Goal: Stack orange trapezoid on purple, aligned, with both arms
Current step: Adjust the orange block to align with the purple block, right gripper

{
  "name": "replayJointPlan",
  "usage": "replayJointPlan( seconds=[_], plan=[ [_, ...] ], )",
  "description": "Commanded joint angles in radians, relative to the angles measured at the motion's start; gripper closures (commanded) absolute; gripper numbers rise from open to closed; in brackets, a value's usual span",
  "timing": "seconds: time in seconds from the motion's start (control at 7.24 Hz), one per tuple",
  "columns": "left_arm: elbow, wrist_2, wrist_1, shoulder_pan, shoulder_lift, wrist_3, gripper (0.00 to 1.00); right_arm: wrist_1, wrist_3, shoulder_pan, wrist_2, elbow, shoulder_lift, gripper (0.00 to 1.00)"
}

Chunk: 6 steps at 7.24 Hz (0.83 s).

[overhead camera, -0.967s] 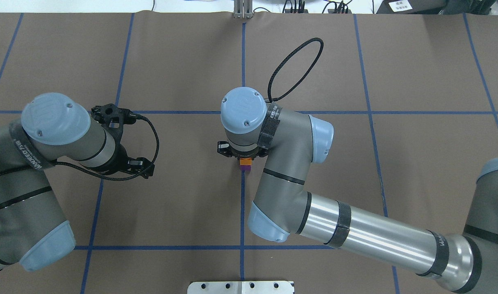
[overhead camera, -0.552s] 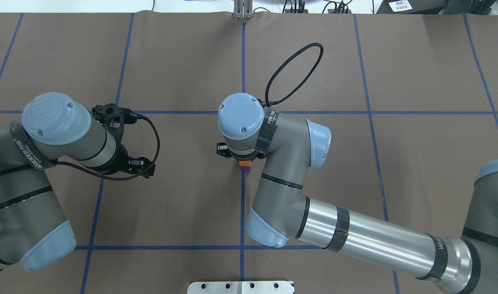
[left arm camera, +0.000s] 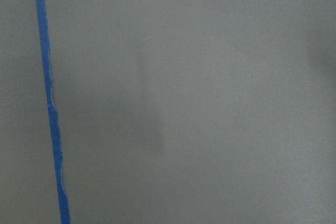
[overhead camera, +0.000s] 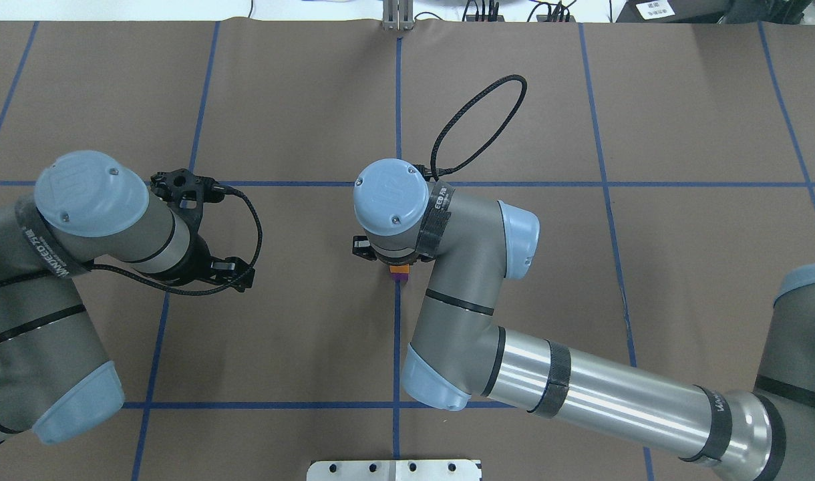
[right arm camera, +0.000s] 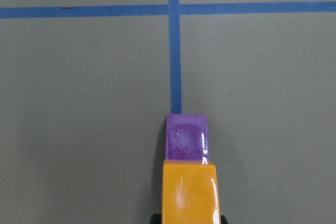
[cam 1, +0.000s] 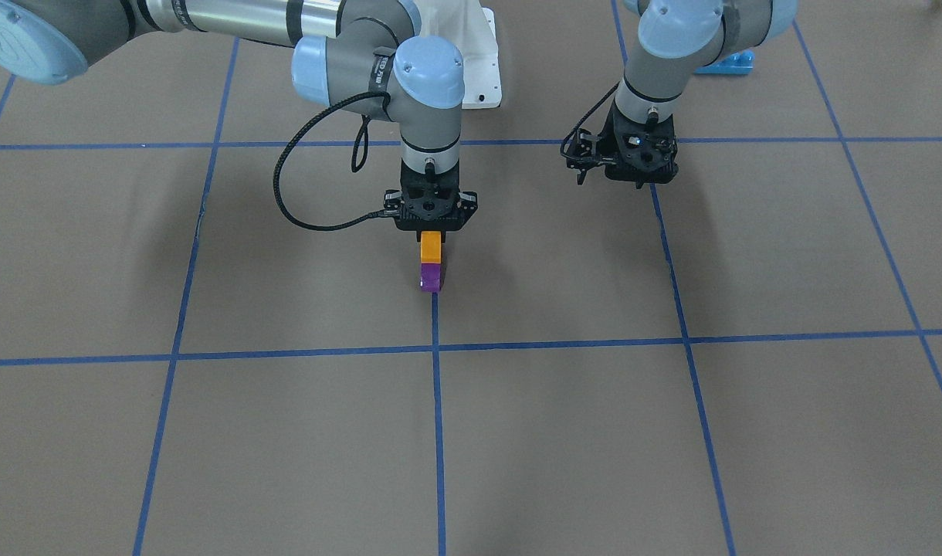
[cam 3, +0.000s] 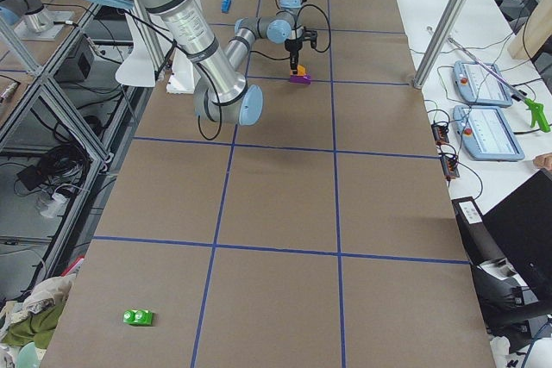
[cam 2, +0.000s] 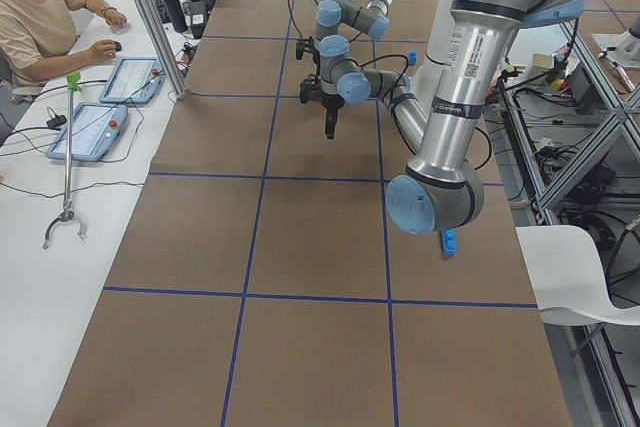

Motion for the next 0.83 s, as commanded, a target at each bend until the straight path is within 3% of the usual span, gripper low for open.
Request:
replayJointPlan(
  seconds=[0.0, 0.69],
  plan=[
    [0.001, -0.002, 0.002, 0.000, -0.010, 0.000, 0.00, 0.000, 0.001, -0.007, -0.026, -0.002, -0.001, 1.00],
    [0.002, -0.002, 0.003, 0.000, -0.015, 0.000, 0.00, 0.000, -0.001, -0.018, -0.045, 0.001, -0.003, 1.00]
  ],
)
